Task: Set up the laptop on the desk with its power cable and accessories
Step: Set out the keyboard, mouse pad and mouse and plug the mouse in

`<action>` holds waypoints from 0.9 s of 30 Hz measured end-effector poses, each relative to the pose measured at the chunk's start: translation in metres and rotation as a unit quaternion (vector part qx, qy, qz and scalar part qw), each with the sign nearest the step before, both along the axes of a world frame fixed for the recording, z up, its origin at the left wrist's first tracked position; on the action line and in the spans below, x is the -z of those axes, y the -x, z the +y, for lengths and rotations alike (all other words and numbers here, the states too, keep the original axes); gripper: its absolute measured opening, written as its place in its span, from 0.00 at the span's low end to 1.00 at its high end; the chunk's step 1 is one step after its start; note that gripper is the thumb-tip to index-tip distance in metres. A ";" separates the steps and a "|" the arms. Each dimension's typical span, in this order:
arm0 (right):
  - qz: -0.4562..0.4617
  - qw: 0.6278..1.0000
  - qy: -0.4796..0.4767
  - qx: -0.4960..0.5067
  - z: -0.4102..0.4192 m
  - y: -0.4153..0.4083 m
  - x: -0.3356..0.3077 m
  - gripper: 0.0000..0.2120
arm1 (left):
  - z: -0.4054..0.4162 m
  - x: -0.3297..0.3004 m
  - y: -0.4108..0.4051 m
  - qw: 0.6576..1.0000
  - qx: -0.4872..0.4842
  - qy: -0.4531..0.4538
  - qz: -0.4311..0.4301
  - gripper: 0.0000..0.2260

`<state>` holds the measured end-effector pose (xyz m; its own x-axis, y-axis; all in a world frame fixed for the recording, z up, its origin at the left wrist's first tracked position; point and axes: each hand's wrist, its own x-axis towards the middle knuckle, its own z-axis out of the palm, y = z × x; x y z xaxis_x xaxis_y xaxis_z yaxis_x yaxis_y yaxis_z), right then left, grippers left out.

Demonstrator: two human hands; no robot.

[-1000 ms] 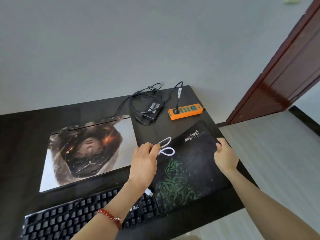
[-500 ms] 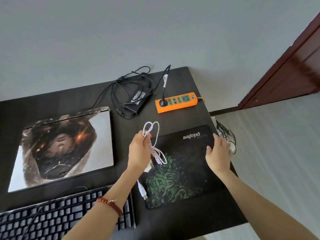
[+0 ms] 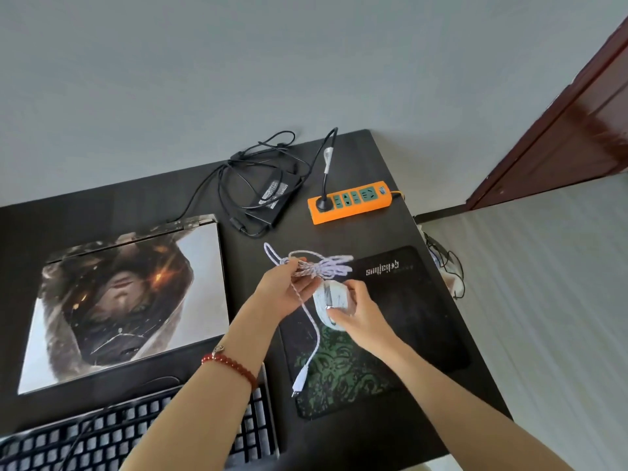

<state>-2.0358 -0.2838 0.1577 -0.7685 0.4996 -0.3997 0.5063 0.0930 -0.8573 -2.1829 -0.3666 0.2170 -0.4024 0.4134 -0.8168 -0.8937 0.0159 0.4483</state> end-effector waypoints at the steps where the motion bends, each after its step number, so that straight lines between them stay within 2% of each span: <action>1: -0.016 1.000 0.012 -0.002 0.007 -0.003 0.000 0.22 | -0.003 0.001 0.005 0.999 0.020 0.031 0.013 0.08; 4: -0.074 0.996 0.003 -0.042 0.029 -0.014 0.000 0.19 | -0.019 0.003 0.016 0.979 0.151 0.117 0.065 0.07; 6: -0.114 0.991 -0.048 -0.048 0.039 -0.020 0.003 0.18 | -0.031 0.005 0.019 0.971 0.198 0.122 0.056 0.09; 9: -0.163 0.975 -0.146 -0.039 0.043 -0.027 0.009 0.16 | -0.045 0.013 0.023 0.976 0.202 0.070 0.030 0.07; 12: -0.220 0.940 -0.254 -0.065 0.032 -0.028 0.012 0.15 | -0.058 0.018 0.021 0.981 0.187 0.043 0.015 0.04; 15: -0.250 0.917 -0.304 -0.066 0.023 -0.029 0.010 0.13 | -0.068 0.023 0.016 0.988 0.153 0.035 -0.009 0.01; 19: -0.286 0.896 -0.333 -0.065 0.012 -0.033 0.004 0.17 | -0.072 0.031 0.007 0.973 0.212 0.072 0.064 0.07; 21: -0.242 0.881 -0.401 -0.067 0.000 -0.034 -0.001 0.19 | -0.069 0.036 0.004 0.960 0.211 0.115 0.141 0.09; 22: -0.189 0.872 -0.439 -0.104 -0.007 -0.033 -0.003 0.20 | -0.067 0.039 0.003 0.946 0.207 0.149 0.199 0.10; 23: -0.122 0.855 -0.474 -0.173 -0.014 -0.031 -0.005 0.24 | -0.067 0.043 0.005 0.915 0.219 0.197 0.277 0.11; 24: -0.051 0.823 -0.504 -0.257 -0.023 -0.030 -0.004 0.30 | -0.068 0.045 0.007 0.867 0.241 0.249 0.359 0.12; 25: -0.007 0.775 -0.524 -0.353 -0.030 -0.028 -0.002 0.34 | -0.070 0.046 0.009 0.820 0.260 0.281 0.426 0.12; 27: 0.004 0.692 -0.524 -0.497 -0.038 -0.015 0.005 0.35 | -0.079 0.048 0.015 0.759 0.281 0.300 0.505 0.11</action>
<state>-2.0207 -0.3215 0.1530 -0.9408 -0.2650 -0.2114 -0.2588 0.9642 -0.0574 -2.1981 -0.4453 0.1692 -0.8468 0.4260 -0.3186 0.1234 0.7399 0.6613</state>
